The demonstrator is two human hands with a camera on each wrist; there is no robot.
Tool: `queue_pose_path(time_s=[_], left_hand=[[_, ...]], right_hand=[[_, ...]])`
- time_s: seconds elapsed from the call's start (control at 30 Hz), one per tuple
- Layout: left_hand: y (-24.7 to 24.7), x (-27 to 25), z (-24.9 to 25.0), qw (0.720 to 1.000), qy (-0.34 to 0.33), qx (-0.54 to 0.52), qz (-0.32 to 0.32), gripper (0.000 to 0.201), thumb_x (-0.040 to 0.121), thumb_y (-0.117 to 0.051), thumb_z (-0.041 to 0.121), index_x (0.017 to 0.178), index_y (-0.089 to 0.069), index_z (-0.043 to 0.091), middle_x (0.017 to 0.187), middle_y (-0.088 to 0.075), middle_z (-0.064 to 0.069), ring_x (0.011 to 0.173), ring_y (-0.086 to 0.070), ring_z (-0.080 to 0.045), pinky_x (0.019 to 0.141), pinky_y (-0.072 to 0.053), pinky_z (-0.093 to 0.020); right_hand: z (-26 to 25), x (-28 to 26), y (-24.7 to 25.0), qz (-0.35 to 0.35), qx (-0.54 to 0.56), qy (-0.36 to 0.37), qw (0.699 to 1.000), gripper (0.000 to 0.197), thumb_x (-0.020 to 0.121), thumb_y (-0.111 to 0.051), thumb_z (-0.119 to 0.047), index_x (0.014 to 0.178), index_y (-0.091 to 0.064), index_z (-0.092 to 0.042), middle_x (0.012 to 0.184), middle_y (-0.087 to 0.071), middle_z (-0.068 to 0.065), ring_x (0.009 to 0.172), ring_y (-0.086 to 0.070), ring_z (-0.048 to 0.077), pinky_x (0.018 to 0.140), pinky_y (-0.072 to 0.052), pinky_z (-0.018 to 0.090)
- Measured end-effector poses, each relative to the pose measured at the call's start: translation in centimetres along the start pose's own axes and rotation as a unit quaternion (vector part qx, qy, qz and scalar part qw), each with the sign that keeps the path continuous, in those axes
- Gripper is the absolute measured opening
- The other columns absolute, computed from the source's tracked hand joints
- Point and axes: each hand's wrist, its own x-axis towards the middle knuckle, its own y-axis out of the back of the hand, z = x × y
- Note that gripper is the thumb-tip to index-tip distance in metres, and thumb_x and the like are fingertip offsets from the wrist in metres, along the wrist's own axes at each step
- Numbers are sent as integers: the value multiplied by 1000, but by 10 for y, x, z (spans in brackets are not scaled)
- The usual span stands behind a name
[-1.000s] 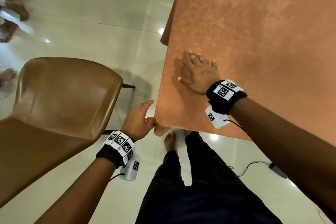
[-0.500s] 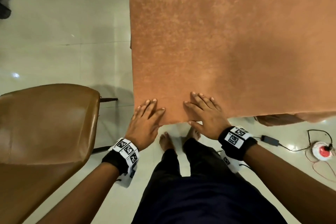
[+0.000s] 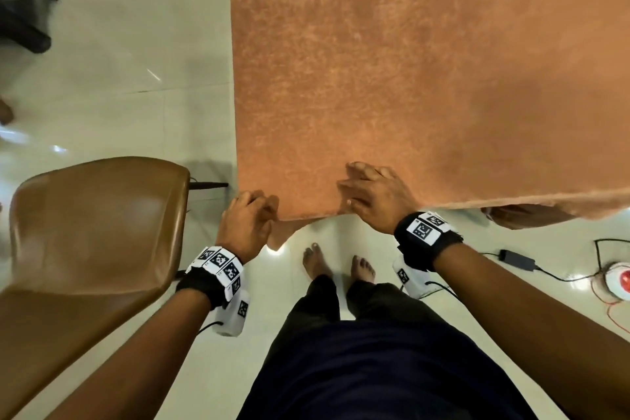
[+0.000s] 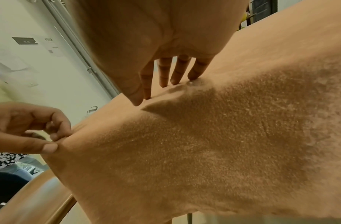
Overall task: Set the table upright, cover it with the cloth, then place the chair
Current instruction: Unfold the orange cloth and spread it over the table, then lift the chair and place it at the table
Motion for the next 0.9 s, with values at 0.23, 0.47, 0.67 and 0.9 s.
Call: queue_pose_path(time_s=[0.23,0.47,0.67,0.9], left_hand=[[-20,-62,-7,981,106,-160,9,18,84,-70,18,101,-67,12,98,-64,-4,83,-61,-19,77,-53,-36],[-6,-193,-78,864,391,-258,186,25,86,-71,13,110,-65,11,102,-68,-10,93,-64,-26,82,-49,-35],[41,-324,-135,662,545,-285,428,24,85,-69,36,103,-54,32,103,-63,-10,87,-61,-25,82,-50,-40],[64,-391,-222,523,568,-467,431,50,87,-64,45,123,-36,23,111,-59,-7,83,-68,-26,73,-55,-42]], right_hand=[[-3,7,9,0,-10,-16,1000,44,86,-51,-51,127,-64,-42,134,-52,-7,123,-48,23,106,-39,44],[-74,6,-7,-106,8,114,988,31,94,-56,-40,121,-65,-28,115,-63,-4,105,-61,21,83,-46,31],[-178,3,-65,-244,-37,229,942,32,95,-56,-43,124,-64,-32,112,-69,-9,106,-61,16,80,-44,29],[-293,54,-161,-358,-114,192,907,31,95,-53,-51,120,-62,-35,119,-68,-3,114,-60,22,92,-47,34]])
